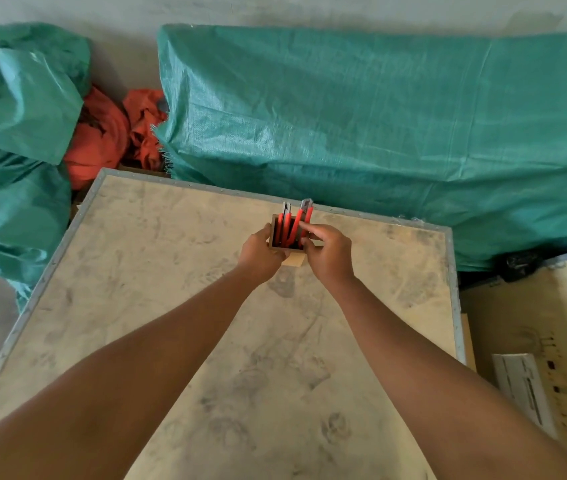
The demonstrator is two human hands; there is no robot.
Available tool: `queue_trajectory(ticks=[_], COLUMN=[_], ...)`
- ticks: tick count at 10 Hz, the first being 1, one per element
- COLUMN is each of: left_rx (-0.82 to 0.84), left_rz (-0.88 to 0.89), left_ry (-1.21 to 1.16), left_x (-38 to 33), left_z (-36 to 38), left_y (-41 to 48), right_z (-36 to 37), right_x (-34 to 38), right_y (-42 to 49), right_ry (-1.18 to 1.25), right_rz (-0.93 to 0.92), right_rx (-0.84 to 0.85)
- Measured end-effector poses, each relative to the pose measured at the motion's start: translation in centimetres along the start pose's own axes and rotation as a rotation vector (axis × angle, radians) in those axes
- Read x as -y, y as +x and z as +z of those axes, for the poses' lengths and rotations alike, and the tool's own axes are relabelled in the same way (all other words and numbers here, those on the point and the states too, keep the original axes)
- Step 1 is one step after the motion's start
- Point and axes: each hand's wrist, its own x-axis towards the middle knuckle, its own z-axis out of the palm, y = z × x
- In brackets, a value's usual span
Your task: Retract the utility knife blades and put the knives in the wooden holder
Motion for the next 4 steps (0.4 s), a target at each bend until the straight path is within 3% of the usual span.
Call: queue_trajectory(ticks=[4], left_rx=[-0.053], left_rz=[0.087], left_ry=[-0.069], left_x=[-2.6], left_z=[-1.5], left_y=[-2.2], right_z=[-2.7], right_x=[2.4], right_y=[-0.3], right_ry=[0.144], right_rz=[0.084], right_rx=[-0.007])
